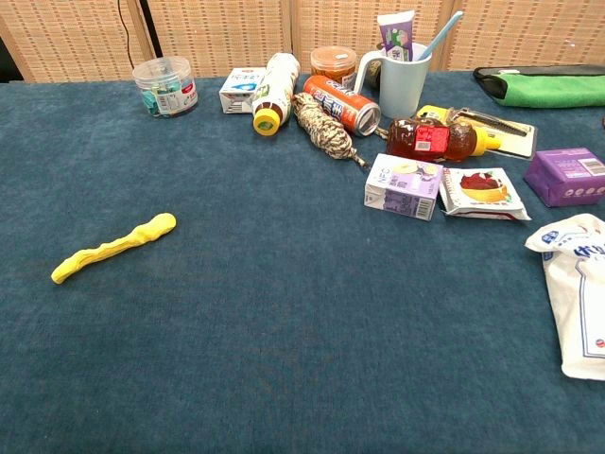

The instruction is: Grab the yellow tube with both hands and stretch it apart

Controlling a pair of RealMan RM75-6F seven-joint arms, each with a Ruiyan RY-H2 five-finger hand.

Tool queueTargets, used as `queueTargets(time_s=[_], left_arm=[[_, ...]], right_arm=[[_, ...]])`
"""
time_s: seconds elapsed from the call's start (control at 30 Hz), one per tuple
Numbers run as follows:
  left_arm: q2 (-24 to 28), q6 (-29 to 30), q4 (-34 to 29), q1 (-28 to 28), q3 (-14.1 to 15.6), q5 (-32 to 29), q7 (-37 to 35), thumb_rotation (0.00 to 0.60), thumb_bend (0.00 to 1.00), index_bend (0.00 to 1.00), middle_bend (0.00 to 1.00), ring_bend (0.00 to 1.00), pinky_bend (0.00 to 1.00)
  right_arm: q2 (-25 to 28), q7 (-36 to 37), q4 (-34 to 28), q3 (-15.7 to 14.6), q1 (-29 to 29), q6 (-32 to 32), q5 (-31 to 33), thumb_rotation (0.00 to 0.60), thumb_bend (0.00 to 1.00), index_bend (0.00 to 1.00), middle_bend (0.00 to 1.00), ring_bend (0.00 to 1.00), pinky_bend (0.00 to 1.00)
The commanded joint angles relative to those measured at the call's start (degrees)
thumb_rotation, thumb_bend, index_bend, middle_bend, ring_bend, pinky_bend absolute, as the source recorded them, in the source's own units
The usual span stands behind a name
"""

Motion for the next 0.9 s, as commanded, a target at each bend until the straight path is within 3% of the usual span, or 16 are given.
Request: queueTargets(time_s=[0.03,0.63,0.9], left_arm=[[-0.1,-0.2,0.2,-0.1,0.1,0.0,-0.1,0.6,0.41,0.36,0.23,0.2,0.19],[1.0,-1.8,-0.6,-2.3,-1.5,0.2,0.8,0.6,0.4,0.4,0.23,0.2,0.19],[2.3,-4.7,-3.9,-4.6,-1.7,-1.1,5.1,0.6,0.22,0.43,0.22,0.2,0.19]], right_arm=[[-0.1,-0.1,0.0,0.0,0.0,-0.1,0.1,0.6,0.33,0.29,0.23,0.26,0.2],[0.0,0.3,0.0,-0.2,-0.5,0.6,-0.2,0.6,0.33,0.29,0.23,0.26,0.2],[-0.1,0.4,0.0,-0.5,-1.0,1.2,-0.5,0.6,0.33,0.29,0.23,0.26,0.2]])
